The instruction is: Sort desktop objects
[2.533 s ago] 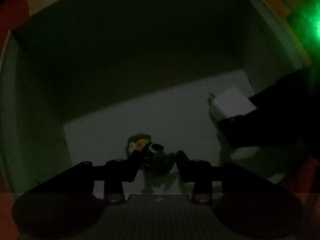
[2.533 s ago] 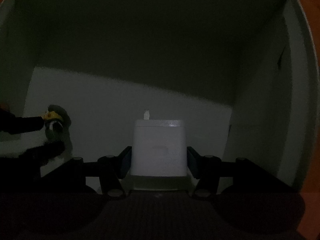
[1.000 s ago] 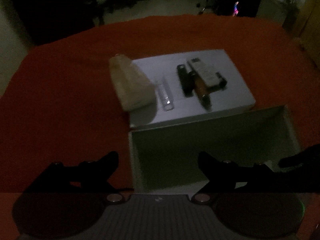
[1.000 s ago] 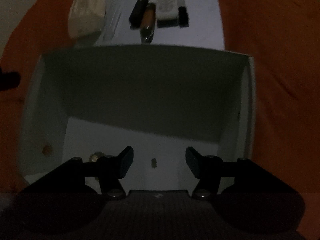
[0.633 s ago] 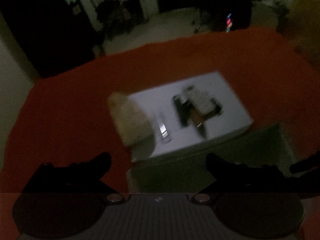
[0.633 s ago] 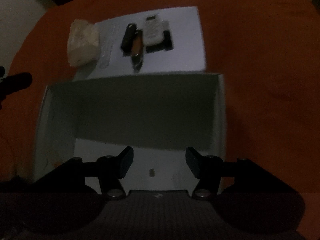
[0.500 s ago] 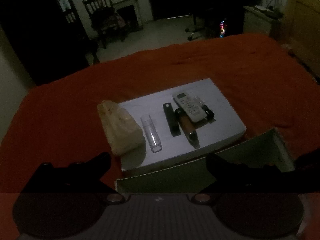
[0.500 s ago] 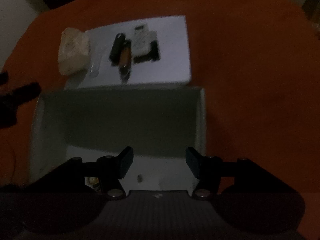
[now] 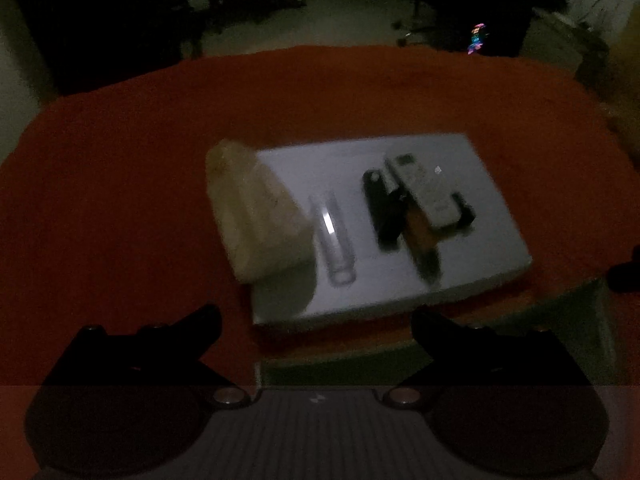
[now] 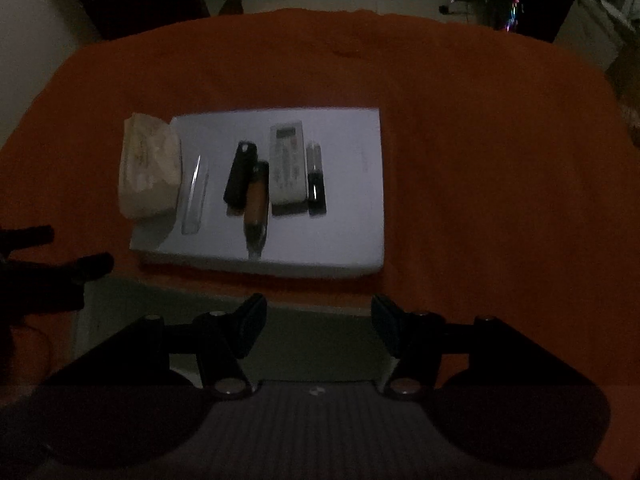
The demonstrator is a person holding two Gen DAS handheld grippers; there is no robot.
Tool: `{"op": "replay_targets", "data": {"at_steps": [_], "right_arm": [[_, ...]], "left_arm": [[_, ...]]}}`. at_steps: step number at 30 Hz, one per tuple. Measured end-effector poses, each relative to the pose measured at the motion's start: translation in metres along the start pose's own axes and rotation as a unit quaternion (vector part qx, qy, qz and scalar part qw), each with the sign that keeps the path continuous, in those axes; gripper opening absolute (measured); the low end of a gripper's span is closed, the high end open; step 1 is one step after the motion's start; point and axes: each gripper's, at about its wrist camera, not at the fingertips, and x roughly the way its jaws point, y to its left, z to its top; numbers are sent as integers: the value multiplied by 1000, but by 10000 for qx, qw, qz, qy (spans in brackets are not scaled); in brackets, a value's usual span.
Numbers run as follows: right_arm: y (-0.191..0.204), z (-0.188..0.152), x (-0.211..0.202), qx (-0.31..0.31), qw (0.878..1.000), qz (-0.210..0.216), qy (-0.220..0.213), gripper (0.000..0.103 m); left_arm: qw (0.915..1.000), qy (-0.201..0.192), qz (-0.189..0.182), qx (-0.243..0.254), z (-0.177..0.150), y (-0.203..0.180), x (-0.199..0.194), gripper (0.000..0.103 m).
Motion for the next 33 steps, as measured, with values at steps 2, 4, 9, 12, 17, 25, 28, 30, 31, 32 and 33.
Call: {"op": "replay_targets", "data": {"at_steps": [2,4,9,12,17,25,28,30,31,32,33], "right_arm": [[3,11,2,-91,9999,-41,-77,62],[6,20,10,-171,9998,23,-131,62],[-5,41,45,41,9990,337,-288,61],[-11,51,64,120,9988,363,-310,61],[-17,61,88,140,9994,139,-271,61],[-22,63,117,99,9997,-44,-235,61],[-25,65,133,-9,9999,-44,-143,61],[-27,67,143,-105,9998,-81,-155,61],[-26,68,147,-157,9998,-67,-130,61],[-27,69,151,-199,9997,-46,-126,61],[-27,69,155,-243,9996,-45,-132,61]], "left_arm": [[9997,-36,-254,-61,14,3,8,103],[9986,14,-507,-164,26,3,21,102],[9952,-11,-786,-588,46,2,47,102],[9945,38,-792,-678,49,0,63,102],[9948,221,-644,-762,47,-1,91,101],[9974,144,-438,-560,53,-9,117,99],[9981,63,-399,-462,53,-17,116,99],[9981,-3,-420,-447,52,-22,112,98],[9979,-41,-454,-452,50,-25,108,98],[9977,-79,-487,-457,48,-28,104,98],[9978,-102,-503,-427,45,-32,101,98]]}}
